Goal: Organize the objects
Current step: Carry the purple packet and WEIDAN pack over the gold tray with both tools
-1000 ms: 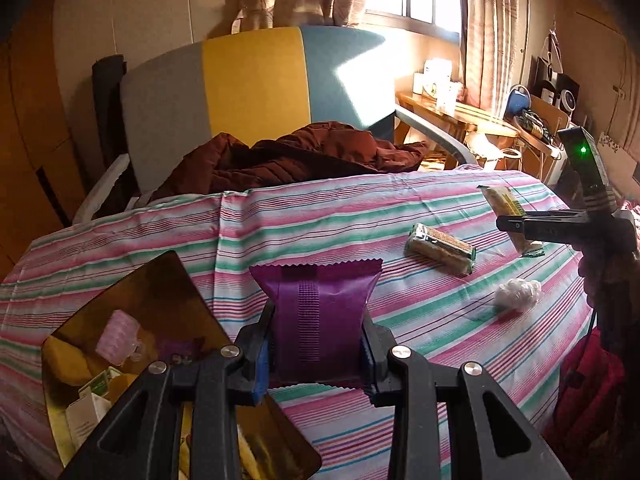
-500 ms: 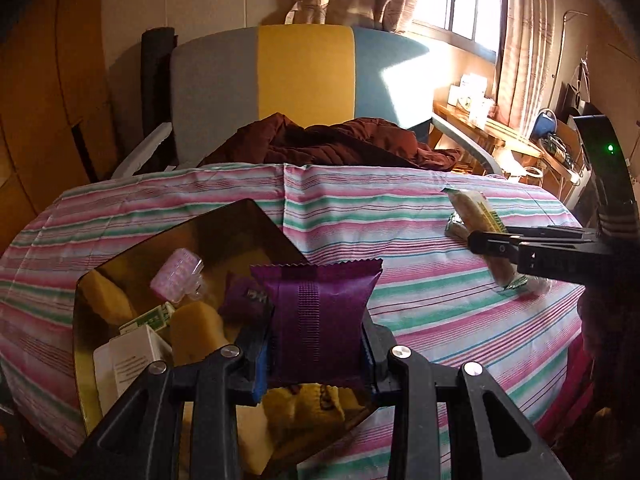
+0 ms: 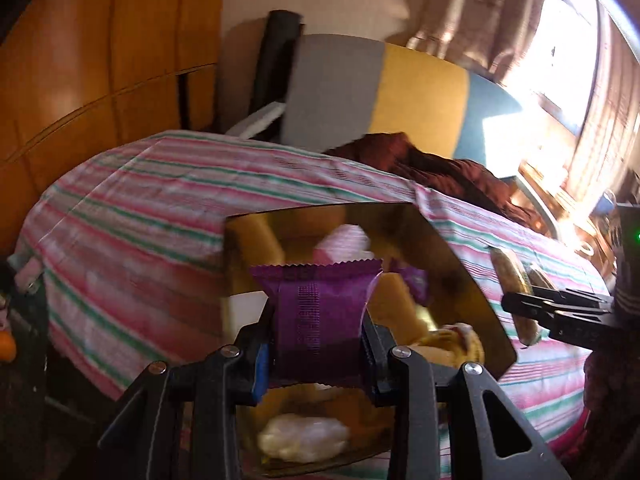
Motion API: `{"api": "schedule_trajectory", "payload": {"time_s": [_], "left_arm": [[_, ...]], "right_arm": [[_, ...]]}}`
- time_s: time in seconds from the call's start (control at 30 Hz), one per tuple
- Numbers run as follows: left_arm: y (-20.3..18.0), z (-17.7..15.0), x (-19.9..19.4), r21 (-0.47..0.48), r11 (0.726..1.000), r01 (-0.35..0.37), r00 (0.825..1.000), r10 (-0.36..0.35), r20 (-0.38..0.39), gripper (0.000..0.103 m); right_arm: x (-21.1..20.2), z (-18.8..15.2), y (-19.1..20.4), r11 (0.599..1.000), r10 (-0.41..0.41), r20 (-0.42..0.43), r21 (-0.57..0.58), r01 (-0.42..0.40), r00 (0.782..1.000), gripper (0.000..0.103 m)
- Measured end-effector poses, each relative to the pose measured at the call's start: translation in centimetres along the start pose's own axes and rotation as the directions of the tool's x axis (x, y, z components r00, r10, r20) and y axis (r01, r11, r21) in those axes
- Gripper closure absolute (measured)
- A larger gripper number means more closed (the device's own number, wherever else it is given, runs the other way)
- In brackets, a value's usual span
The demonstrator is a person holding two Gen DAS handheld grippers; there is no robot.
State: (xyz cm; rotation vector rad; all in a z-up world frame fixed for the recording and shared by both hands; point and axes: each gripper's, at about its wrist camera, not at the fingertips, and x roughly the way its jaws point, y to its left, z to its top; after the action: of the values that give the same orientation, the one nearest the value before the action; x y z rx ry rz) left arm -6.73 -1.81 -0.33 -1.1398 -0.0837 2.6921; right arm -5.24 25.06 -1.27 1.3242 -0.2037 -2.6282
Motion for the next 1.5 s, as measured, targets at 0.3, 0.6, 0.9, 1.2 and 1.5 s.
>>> {"api": "schedule_trajectory", "payload": {"time_s": [0.3,0.6,0.9,1.2,1.5], "left_arm": [[2.6,-0.5,0.2,-0.054,0.999,0.004,1.000,-0.004,-0.005,0.068],[-1.6,1.1,2.2,0.017,0.999,0.045,0.999,-0.045,-0.017,0.068],[-6.0,2.3,4.4,0.101,0.993,0.064,0.998,-0.061,-0.030,0.068],[-8.3,3.2,5.7,0.143,0.987,0.072,0.997,-0.066,-0.043,0.068],[-9.2,3.5,6.9,0.141,0.986,0.086,0.994,-0.076,-0.074,0.068]], "right_arm": [[2.3,1.6,3.3,0.996,0.000,-0.035,-0.085,-0.003,0.999,0.057],[3.8,3.0,4.3,0.993,-0.031,-0.044,-0.119,0.026,0.999,0.057],[5.0,3.3,3.7,0.993,-0.045,-0.052,-0.110,0.039,0.998,0.057],[5.6,3.3,1.9,0.996,-0.038,-0.053,-0.081,0.034,0.998,0.057],[6.2,3.4,1.1,0.997,-0.025,-0.053,-0.070,0.021,0.998,0.057]]}}
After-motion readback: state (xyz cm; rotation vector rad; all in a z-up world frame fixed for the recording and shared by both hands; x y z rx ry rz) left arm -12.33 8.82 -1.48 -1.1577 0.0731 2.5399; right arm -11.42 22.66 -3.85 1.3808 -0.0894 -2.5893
